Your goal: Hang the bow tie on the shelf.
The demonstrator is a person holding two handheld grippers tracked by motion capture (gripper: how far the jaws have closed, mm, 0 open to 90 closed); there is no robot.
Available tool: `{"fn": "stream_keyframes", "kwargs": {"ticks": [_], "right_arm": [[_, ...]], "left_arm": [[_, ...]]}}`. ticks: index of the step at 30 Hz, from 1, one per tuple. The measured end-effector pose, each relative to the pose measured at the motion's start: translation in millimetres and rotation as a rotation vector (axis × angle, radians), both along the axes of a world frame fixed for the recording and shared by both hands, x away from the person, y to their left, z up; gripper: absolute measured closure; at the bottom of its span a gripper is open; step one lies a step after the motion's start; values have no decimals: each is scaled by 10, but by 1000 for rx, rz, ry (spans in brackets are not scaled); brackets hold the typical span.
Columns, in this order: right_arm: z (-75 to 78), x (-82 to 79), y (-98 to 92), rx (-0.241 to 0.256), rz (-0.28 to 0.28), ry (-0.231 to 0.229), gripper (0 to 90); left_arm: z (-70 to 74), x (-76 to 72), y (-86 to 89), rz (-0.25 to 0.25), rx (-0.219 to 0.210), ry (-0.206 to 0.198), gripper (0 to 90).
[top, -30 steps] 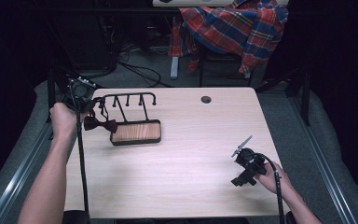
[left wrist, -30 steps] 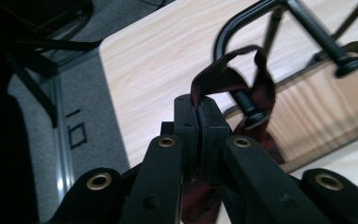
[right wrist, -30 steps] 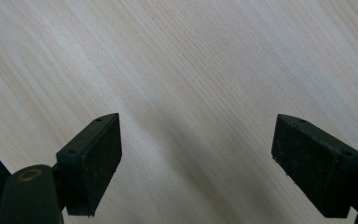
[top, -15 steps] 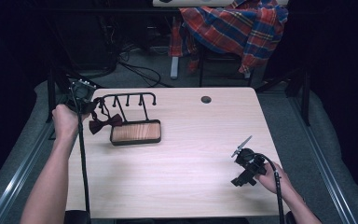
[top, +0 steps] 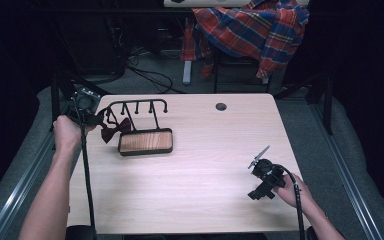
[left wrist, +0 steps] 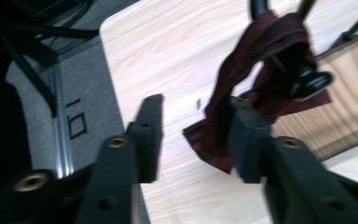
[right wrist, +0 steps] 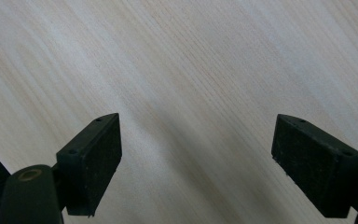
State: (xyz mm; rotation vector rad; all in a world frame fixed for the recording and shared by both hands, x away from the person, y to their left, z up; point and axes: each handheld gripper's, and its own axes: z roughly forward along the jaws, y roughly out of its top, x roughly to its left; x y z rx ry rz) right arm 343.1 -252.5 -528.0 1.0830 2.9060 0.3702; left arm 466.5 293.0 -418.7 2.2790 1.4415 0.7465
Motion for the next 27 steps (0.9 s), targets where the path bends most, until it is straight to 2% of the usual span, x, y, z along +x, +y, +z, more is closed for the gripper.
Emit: {"fn": "stream_keyframes", "kwargs": {"ticks": [2,4,5,7,8,10,14,20,27], "right_arm": [[1,0,-1,0,0,0,159],[5,0,-2,2,-1,-1,159],[5,0,-2,2,-1,-1,159],[5,-1,-1,2,-2,-2,159],[7,-3,1,-2,-1,-5,159],[8,-2,0,-1,1,-3,159],[1,-4,2,5,-2,-3,159],[-5,-5,7,3,-3,-1,159],[-14,-10,12,-3,-2,-1,159]], "left_arm": [[3,-7,11,12,-4,3,529],[9,-19,22,24,-7,-1,410],[15,-24,29,26,-12,3,410],[31,-46,48,31,-15,-7,325],[47,-67,64,30,-30,-11,288],[59,-85,70,32,-38,-13,271],[97,-168,71,21,-64,-22,166],[105,-287,52,3,-84,-26,137],[106,-424,45,19,-107,-16,108]]}}
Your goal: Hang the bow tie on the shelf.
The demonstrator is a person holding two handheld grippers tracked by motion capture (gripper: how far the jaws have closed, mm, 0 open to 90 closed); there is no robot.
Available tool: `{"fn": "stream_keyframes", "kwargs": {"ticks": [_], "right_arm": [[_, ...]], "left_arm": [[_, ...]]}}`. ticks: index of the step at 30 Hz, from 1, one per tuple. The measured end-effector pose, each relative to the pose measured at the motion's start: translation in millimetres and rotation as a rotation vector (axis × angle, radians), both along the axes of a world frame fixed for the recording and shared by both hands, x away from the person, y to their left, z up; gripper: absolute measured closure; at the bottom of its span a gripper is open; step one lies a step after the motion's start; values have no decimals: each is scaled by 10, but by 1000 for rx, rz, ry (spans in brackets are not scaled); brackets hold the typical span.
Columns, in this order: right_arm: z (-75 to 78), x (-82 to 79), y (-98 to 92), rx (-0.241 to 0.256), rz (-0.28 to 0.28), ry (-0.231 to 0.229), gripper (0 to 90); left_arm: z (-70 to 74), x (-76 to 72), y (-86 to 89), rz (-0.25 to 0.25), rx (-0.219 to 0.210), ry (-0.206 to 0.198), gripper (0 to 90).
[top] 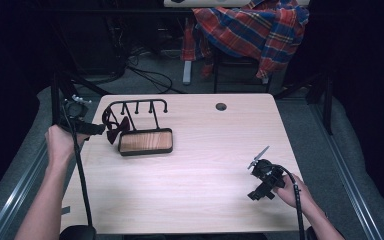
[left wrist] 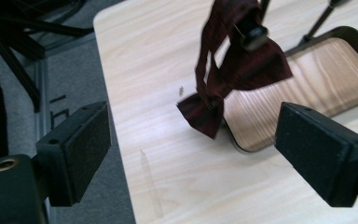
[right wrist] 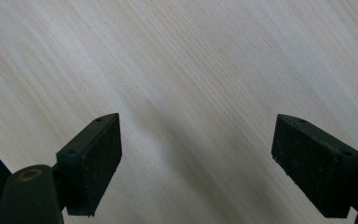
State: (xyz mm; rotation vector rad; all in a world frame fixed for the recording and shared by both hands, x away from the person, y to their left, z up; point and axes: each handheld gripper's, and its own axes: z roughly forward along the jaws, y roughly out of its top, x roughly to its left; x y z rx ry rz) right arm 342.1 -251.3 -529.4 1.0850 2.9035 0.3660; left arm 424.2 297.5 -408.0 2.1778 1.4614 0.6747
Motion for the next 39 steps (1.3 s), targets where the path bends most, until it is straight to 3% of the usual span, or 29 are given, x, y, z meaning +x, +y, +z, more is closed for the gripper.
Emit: {"fn": "stream_keyframes", "kwargs": {"ticks": [15,22,33,37,39], "right_arm": [[10,-3,5,-8,4,1,159],[1,-5,9,-6,4,7,159],[0,-8,15,-13,10,8,159],[6,-2,17,-24,22,13,159],[-15,-15,25,-4,7,10,159]], "left_arm": [[-107,-376,-168,-39,27,45,18],[-202,-473,-229,-60,25,65,5],[-538,-678,-258,-72,4,127,4],[-646,-730,-239,-77,24,145,4],[-716,-747,-221,-78,23,164,4]]}}
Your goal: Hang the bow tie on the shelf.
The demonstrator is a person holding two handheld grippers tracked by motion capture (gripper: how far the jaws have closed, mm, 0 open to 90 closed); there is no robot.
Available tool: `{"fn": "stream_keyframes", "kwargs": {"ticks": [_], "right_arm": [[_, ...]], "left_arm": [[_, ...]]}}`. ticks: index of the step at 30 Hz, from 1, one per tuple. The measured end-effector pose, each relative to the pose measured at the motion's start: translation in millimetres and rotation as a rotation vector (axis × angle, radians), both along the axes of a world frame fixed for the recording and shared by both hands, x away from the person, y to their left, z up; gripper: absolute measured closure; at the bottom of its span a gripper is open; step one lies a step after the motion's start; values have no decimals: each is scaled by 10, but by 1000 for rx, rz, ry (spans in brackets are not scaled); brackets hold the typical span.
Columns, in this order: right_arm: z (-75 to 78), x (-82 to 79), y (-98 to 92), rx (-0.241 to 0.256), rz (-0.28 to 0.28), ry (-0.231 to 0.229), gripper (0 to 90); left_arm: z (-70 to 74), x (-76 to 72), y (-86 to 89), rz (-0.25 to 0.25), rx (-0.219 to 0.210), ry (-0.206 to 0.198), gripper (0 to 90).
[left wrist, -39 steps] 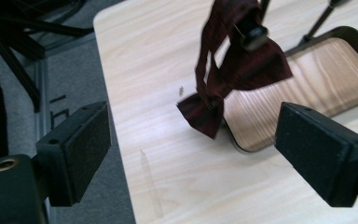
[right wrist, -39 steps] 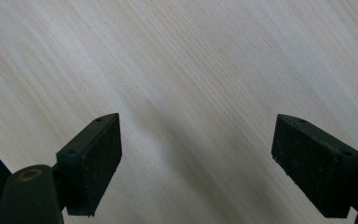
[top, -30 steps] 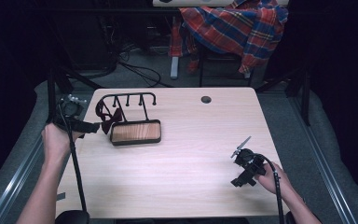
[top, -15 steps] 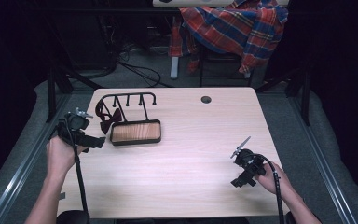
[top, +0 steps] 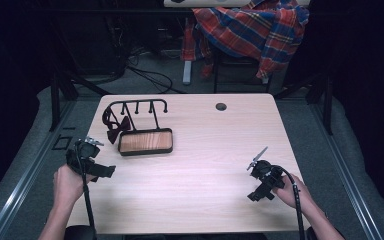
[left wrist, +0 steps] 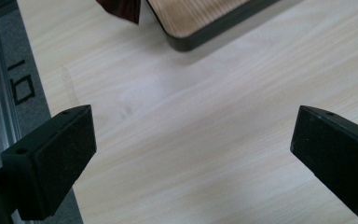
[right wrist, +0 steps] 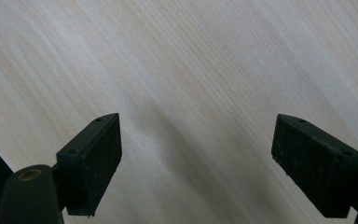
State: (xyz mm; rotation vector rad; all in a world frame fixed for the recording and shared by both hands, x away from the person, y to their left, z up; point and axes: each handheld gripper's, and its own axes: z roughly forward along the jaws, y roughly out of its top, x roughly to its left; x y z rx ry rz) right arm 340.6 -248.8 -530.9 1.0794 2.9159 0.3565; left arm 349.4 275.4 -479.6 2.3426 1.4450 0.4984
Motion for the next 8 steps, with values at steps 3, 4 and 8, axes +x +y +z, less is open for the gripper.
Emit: {"fn": "stream_keyframes", "kwargs": {"ticks": [3,4,8], "right_arm": [[10,4,4,-15,9,2,159],[12,3,5,-14,12,1,159],[4,-9,5,3,10,6,159]], "left_arm": [[-71,-20,17,-5,-5,16,4],[-108,-21,24,-13,-10,27,4],[-165,6,34,-44,-20,60,7]]}}
